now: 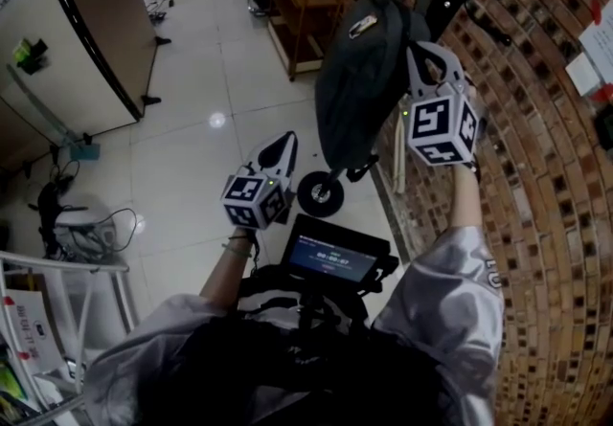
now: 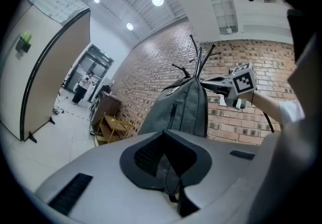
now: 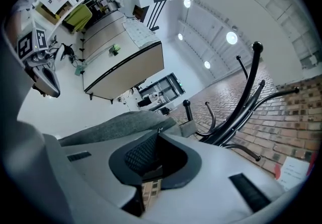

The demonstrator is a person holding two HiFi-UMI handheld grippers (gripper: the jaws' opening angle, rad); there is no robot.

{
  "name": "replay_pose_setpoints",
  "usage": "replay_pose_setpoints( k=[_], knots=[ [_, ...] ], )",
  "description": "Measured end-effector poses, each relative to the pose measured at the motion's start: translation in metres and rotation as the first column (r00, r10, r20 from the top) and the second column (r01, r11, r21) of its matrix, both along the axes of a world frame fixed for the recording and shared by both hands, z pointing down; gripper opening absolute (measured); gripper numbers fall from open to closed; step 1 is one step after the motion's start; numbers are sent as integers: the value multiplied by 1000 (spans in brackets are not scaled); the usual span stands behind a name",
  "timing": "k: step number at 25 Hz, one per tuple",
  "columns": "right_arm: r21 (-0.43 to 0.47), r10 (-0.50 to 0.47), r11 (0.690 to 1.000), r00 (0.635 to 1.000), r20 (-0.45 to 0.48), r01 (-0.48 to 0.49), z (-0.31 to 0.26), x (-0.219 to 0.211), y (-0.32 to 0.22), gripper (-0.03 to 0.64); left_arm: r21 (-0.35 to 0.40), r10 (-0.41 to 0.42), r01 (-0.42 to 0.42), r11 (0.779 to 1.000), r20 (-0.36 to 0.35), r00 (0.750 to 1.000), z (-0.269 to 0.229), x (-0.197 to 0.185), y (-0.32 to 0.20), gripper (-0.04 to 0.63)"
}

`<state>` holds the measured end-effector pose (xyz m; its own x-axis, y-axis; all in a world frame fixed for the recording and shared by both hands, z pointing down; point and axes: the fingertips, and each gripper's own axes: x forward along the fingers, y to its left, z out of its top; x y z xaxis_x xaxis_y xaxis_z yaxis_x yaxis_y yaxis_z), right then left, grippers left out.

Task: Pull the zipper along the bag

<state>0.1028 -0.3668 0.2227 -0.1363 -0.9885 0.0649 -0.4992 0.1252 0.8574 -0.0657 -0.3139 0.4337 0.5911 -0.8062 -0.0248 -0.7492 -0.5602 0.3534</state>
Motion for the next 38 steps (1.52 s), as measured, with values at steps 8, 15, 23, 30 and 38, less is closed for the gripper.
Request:
replay_pose_setpoints(
  k=[8, 15, 23, 30, 38],
  knots=[
    [-32, -33, 999, 999, -9, 32, 4, 3, 5, 9, -4, -18, 19, 1000, 12, 1000, 2, 12, 10, 8],
    [-26, -79, 996, 997, 18, 80, 1, -5, 6, 9, -6, -45, 45, 999, 19, 999, -1, 14, 19, 8],
    [-15, -70, 997, 997, 42, 71, 4, -4, 10, 9, -7, -62, 62, 998, 32, 998, -3, 9, 22, 8],
    [-4, -57, 998, 997, 58, 58, 8, -5, 13, 9, 2, -48, 48, 999, 35, 998, -4, 13, 23, 8],
    [-10, -62, 998, 995, 79, 63, 16, -6, 19, 9, -9, -52, 52, 999, 38, 998, -1, 10, 22, 8]
  ],
)
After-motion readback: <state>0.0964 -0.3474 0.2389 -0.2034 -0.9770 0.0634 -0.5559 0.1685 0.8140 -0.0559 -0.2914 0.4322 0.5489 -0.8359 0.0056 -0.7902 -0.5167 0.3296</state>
